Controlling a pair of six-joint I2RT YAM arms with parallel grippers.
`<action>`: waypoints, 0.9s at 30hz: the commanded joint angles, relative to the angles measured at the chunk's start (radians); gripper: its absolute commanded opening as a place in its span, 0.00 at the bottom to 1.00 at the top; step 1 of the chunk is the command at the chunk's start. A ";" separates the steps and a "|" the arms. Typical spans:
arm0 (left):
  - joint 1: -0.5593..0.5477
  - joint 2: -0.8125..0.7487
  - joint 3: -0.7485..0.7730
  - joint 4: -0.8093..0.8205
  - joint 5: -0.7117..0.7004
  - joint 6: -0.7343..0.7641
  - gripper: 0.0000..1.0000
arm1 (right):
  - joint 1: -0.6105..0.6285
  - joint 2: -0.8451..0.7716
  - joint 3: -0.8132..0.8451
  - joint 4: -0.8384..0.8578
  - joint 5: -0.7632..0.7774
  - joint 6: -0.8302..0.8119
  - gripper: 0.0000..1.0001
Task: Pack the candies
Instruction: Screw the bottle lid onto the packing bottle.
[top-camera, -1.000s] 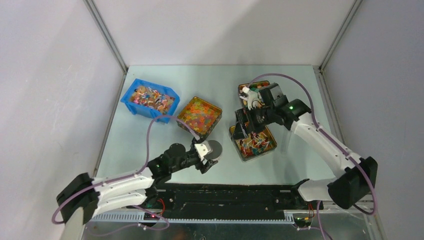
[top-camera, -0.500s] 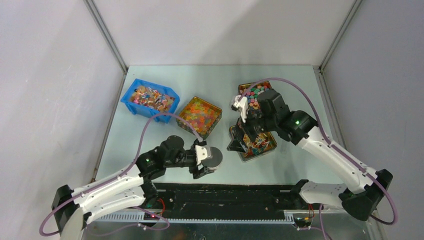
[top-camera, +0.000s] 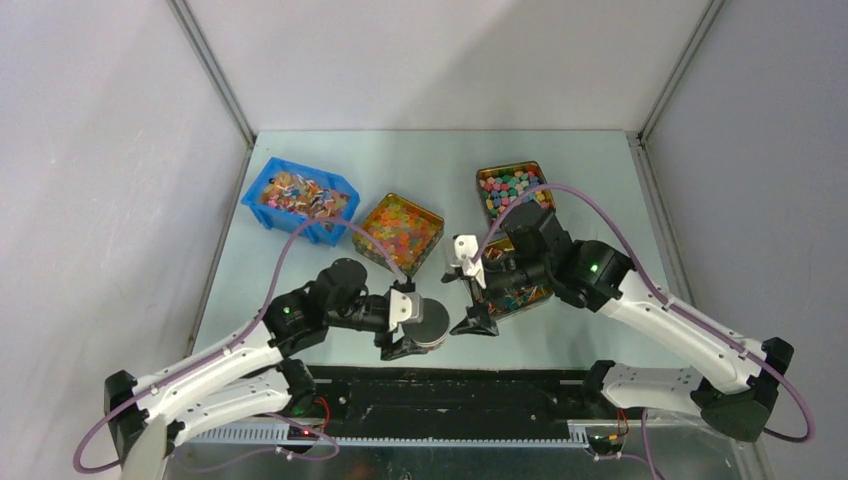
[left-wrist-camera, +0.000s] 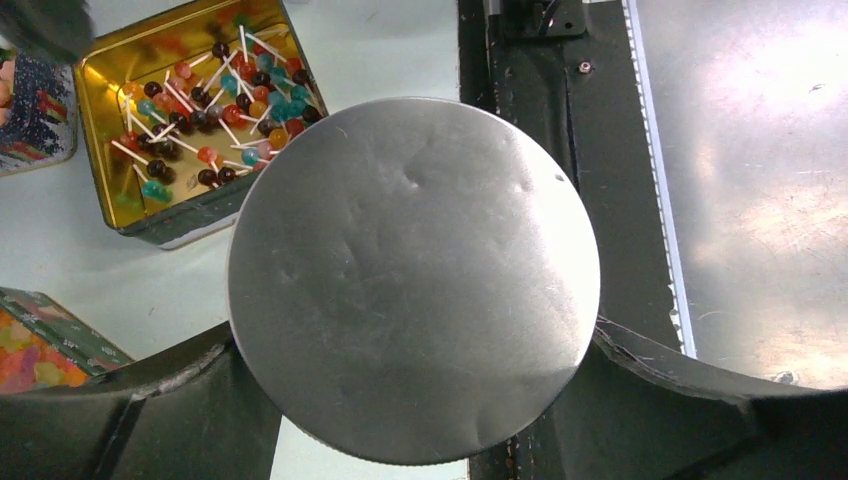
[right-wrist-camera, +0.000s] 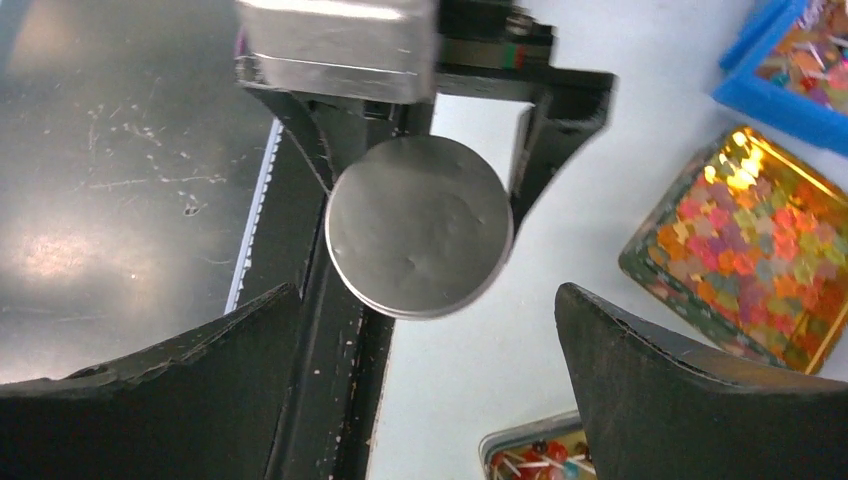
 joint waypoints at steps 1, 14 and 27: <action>-0.004 0.005 0.073 -0.023 0.058 0.027 0.50 | 0.050 0.011 0.001 0.044 -0.045 -0.089 1.00; -0.005 -0.001 0.109 -0.023 0.059 0.010 0.48 | 0.127 0.066 0.001 0.085 0.075 -0.101 1.00; -0.004 -0.004 0.117 -0.019 0.056 0.002 0.46 | 0.135 0.103 0.001 0.118 0.096 -0.088 0.87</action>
